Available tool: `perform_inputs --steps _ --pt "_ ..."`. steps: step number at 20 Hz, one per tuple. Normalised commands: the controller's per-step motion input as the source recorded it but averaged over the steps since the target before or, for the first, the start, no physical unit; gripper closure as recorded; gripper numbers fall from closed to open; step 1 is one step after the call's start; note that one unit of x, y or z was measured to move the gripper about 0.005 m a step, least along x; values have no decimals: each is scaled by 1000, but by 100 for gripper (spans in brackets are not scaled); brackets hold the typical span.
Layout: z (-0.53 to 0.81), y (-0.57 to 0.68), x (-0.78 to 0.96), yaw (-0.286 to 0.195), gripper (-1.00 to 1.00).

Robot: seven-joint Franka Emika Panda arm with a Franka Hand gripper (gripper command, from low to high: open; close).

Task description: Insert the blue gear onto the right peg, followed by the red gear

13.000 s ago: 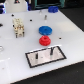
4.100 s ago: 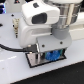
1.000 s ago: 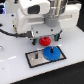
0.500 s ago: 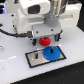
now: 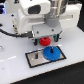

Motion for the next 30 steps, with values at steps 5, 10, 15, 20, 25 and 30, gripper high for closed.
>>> perform_inputs --steps 5,10,15,20,25,30 --pt "16 57 -45 0 100" --pt "489 13 106 0 100" --pt "615 2 339 0 100" --pt "497 -8 524 0 100" --pt "404 -28 616 0 100" --pt "310 -23 674 0 100"
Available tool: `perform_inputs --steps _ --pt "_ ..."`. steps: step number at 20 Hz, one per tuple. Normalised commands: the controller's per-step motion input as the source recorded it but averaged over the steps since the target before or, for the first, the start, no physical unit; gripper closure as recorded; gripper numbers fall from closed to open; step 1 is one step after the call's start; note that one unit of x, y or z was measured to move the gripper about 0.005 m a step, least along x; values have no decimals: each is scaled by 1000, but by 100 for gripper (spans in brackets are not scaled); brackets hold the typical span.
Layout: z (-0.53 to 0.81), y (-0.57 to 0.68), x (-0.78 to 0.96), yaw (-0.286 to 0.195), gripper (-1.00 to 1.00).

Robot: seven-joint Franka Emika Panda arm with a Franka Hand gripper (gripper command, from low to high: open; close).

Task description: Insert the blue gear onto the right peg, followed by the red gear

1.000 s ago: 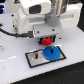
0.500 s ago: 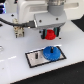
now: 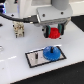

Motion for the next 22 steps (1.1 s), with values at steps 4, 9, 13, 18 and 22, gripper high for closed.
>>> perform_inputs --steps 4,9,13,18,22 --pt "238 -18 700 0 100" --pt "71 -29 632 0 100" --pt "-6 -84 451 0 100" --pt "-82 -108 259 0 100" --pt "-113 -153 86 0 100"
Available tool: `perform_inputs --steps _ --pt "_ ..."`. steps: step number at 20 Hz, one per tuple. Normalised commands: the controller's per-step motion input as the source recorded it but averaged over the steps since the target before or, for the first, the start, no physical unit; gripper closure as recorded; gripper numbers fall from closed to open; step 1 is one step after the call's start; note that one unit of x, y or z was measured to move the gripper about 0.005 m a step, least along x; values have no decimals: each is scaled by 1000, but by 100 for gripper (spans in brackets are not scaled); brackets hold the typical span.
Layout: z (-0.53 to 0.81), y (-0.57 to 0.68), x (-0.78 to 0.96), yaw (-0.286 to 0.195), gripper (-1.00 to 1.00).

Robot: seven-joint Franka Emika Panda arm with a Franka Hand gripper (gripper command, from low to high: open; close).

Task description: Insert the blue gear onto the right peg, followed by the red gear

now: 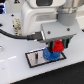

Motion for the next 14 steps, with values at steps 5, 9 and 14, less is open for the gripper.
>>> perform_inputs --steps 5,9,14 --pt "-10 -72 36 0 100" --pt "267 -12 0 0 100" --pt "98 -26 11 0 100"
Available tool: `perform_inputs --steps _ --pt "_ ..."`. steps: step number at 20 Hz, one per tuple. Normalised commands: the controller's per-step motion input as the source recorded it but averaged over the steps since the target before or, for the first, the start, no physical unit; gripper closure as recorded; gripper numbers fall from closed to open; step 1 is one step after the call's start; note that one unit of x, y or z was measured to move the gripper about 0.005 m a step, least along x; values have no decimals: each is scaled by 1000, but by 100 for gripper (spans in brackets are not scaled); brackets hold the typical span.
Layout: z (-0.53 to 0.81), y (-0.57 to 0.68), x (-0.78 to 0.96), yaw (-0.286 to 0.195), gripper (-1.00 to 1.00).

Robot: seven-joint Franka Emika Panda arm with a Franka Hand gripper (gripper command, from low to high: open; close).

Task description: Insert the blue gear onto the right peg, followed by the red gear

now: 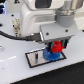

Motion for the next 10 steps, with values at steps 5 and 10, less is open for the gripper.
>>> perform_inputs --steps 5,10 --pt "253 -25 11 0 100" --pt "143 -101 61 0 100"
